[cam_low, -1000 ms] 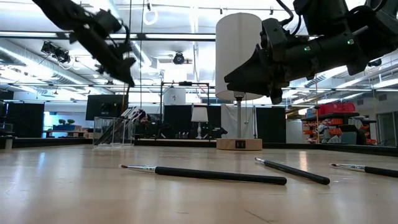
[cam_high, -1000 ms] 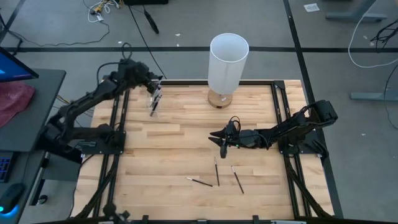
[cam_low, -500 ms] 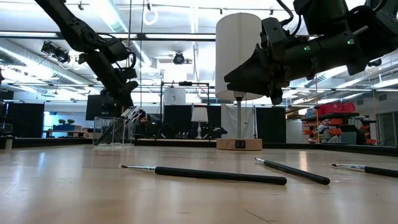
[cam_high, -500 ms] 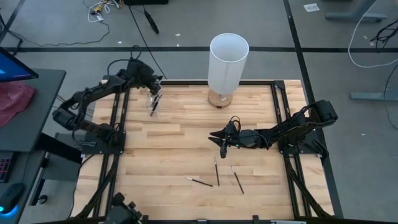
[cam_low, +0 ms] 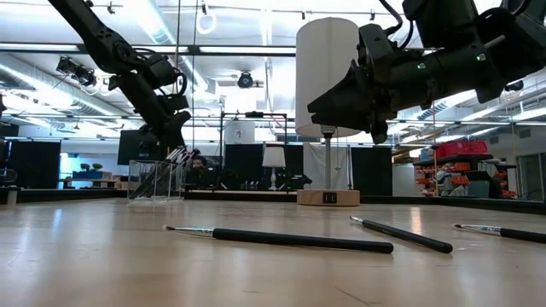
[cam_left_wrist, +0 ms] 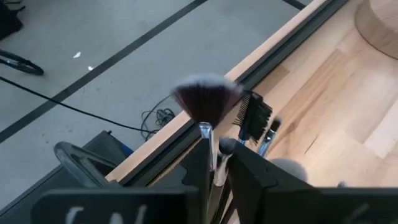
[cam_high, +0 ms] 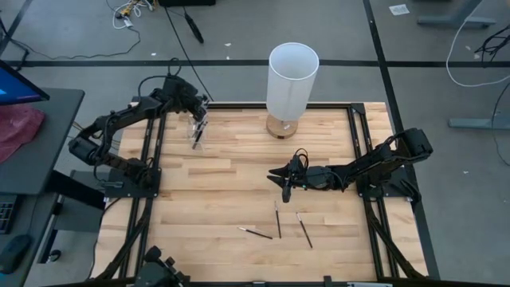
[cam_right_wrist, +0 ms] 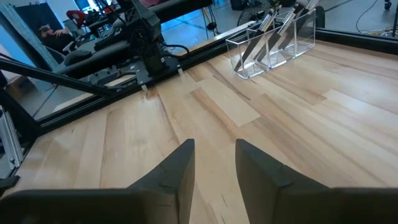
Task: Put items in baskets/containers
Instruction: Put the black eyeshadow brush into the transparent organizer
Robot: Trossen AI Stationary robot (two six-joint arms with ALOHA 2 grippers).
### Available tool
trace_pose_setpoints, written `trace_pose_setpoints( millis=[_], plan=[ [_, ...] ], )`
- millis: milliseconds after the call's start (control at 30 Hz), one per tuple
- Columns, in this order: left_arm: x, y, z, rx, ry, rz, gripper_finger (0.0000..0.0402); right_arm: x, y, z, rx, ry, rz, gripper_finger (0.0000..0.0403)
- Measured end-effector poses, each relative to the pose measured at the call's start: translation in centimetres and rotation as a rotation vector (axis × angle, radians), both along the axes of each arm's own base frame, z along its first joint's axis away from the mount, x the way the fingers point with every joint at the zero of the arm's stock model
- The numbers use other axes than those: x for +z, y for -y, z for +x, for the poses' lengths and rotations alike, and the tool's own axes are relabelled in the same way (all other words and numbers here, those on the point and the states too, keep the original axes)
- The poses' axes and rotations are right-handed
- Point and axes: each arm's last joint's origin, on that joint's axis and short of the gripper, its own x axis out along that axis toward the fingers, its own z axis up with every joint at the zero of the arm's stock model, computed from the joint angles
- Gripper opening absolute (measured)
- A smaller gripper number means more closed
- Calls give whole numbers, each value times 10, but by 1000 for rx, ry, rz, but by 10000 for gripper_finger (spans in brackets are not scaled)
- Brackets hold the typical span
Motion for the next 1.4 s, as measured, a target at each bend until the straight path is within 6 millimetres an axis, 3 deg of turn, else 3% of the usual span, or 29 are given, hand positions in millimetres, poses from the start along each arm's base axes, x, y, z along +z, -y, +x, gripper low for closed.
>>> trace_pose_setpoints(
  millis=[300,500,633,800,967,1133,1300,1400],
  plan=[
    [4,0,0,14,1,24,134,0,0,0,0,0,0,116],
    [47,7,1,22,5,102,155,-1,0,0,0,-11,0,116],
    [86,34,3,-33,72,197,148,-4,-2,-1,-8,-26,50,116],
    [104,90,9,-180,186,244,130,-10,-2,-3,-37,-68,141,120],
    [90,142,21,-355,328,195,112,-12,-2,-4,-41,-93,138,157],
    [56,188,40,-535,444,167,96,-7,-8,2,21,-136,70,199],
    [22,228,51,-564,464,174,79,11,-36,18,97,-370,5,205],
    [8,246,55,-563,475,184,71,27,-59,18,137,-517,-9,203]
  ],
)
